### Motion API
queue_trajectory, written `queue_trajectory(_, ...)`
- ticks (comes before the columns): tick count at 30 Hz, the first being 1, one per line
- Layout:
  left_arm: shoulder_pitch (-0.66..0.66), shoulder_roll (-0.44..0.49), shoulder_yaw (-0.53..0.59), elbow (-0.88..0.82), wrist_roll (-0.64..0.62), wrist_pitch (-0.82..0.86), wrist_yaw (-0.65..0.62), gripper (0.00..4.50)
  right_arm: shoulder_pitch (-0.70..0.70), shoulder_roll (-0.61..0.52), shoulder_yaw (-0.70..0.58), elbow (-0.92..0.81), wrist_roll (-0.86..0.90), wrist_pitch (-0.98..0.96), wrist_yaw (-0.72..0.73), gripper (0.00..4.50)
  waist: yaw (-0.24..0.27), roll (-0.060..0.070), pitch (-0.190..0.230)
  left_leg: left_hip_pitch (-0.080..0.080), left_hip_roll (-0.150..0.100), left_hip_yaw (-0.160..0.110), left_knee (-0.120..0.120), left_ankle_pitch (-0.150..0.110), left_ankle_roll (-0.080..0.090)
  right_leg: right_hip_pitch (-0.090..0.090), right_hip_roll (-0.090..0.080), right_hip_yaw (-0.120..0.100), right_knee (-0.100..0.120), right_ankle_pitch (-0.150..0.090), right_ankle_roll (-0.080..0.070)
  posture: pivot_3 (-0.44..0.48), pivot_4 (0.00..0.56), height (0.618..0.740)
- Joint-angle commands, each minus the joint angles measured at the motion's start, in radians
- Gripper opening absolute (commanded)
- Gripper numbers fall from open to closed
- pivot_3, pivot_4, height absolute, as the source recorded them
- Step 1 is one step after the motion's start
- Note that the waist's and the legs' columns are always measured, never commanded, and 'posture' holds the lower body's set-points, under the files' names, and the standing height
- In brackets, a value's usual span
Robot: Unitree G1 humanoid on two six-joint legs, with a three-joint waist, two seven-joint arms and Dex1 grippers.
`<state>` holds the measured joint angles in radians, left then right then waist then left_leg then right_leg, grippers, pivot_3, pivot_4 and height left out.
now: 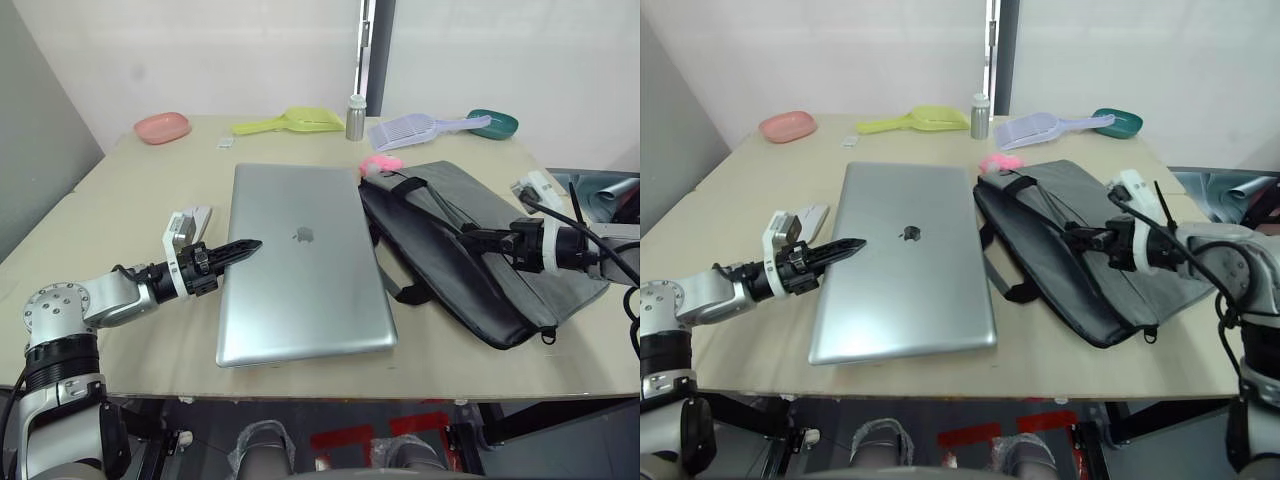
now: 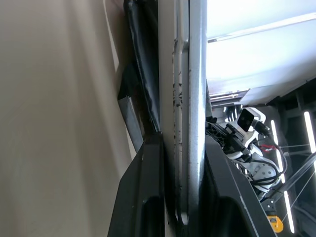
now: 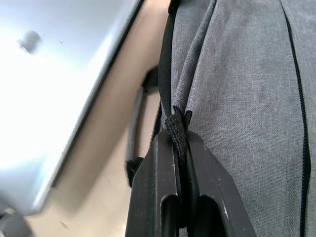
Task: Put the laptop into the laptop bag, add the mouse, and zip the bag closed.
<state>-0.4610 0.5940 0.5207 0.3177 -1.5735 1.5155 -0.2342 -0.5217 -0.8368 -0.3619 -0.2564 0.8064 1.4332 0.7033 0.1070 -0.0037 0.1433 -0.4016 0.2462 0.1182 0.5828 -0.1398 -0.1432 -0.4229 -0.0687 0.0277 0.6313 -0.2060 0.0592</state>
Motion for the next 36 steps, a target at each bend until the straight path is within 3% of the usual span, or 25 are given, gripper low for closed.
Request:
queue_trajectory(1,-0.013,-0.017,0.006,-0.013,-0.148,-0.039,0.018,0.43,-0.063,0.038,-0.103,-0.034,0.059,0.066,-0.059,0.01,0.003,0.0,0.0,0.0,0.0,0.0,0.0,0.0,0.0,0.0,0.0,0.0,0.0,0.0,0.0,0.0,0.15,0.74)
queue_trajectory(7,0.063,-0.033,-0.089,-0.066,-0.391,-0.127,0.17,0.43,-0.129,0.17,-0.21,-0.047,0.109,0.181,-0.196,0.01,0.003,0.0,0.0,0.0,0.0,0.0,0.0,0.0,0.0,0.0,0.0,0.0,0.0,0.0,0.0,0.0,0.15,0.74)
queue_trajectory(17,0.007,-0.217,-0.016,-0.085,-0.399,-0.215,0.36,0.43,-0.016,0.267,-0.253,-0.134,0.327,0.181,-0.411,0.01,0.013,0.0,0.0,0.0,0.0,0.0,0.002,0.0,-0.001,0.001,0.0,0.001,-0.001,0.003,0.005,0.0,0.15,0.74)
queue_trajectory(36,0.031,-0.453,-0.037,-0.212,-0.399,-0.295,0.637,0.43,-0.07,0.358,-0.203,-0.11,0.571,0.117,-0.679,0.01,-0.004,0.0,0.0,0.0,0.0,0.0,0.002,0.0,-0.001,0.001,0.0,0.001,-0.001,0.009,0.017,0.0,0.15,0.74)
